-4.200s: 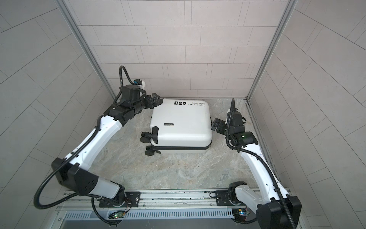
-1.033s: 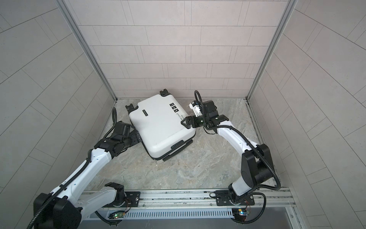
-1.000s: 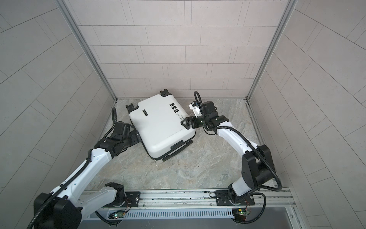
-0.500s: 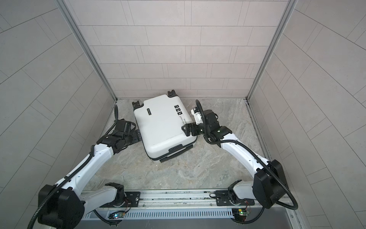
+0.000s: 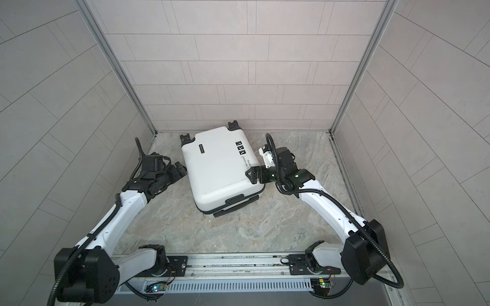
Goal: Pack the luggage
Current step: 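Turn the suitcase with both grippers, left at the wheel, right at the far edge, then push the white suitcase square toward the back wall with both grippers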
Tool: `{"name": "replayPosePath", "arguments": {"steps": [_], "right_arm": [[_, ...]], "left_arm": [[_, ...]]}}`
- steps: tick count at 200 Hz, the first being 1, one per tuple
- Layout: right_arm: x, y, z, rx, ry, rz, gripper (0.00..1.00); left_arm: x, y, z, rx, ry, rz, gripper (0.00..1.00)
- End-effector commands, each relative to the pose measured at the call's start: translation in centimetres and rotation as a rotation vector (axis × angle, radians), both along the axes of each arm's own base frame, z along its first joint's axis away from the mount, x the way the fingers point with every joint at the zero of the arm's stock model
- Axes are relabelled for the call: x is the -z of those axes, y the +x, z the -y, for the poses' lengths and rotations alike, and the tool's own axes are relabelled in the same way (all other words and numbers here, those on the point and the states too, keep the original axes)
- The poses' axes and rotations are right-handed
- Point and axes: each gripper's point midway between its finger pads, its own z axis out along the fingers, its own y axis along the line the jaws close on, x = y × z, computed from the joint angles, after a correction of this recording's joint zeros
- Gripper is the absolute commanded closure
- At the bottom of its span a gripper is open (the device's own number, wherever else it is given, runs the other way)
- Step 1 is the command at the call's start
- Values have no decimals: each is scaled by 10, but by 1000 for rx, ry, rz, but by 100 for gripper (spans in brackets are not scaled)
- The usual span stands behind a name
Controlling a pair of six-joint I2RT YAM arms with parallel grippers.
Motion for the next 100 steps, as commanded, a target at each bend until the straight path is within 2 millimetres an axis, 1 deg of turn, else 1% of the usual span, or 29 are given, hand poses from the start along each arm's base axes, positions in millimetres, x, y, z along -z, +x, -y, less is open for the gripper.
{"name": "replayPosePath", "arguments": {"steps": [1, 15, 39, 100], "right_arm": [[-13, -11, -23, -90, 107, -26, 0], [-14, -10, -21, -79, 115, -27, 0], [-12, -6, -14, -57, 121, -36, 0], [4, 18, 23, 73, 128, -90, 0]], "left_arm": [[-20, 31, 5, -11, -74, 89, 8], [-17, 45, 10, -4, -105, 88, 8], [-15, 64, 31, 66, -146, 56, 9], [-8, 91, 93, 187, -142, 32, 9]]}}
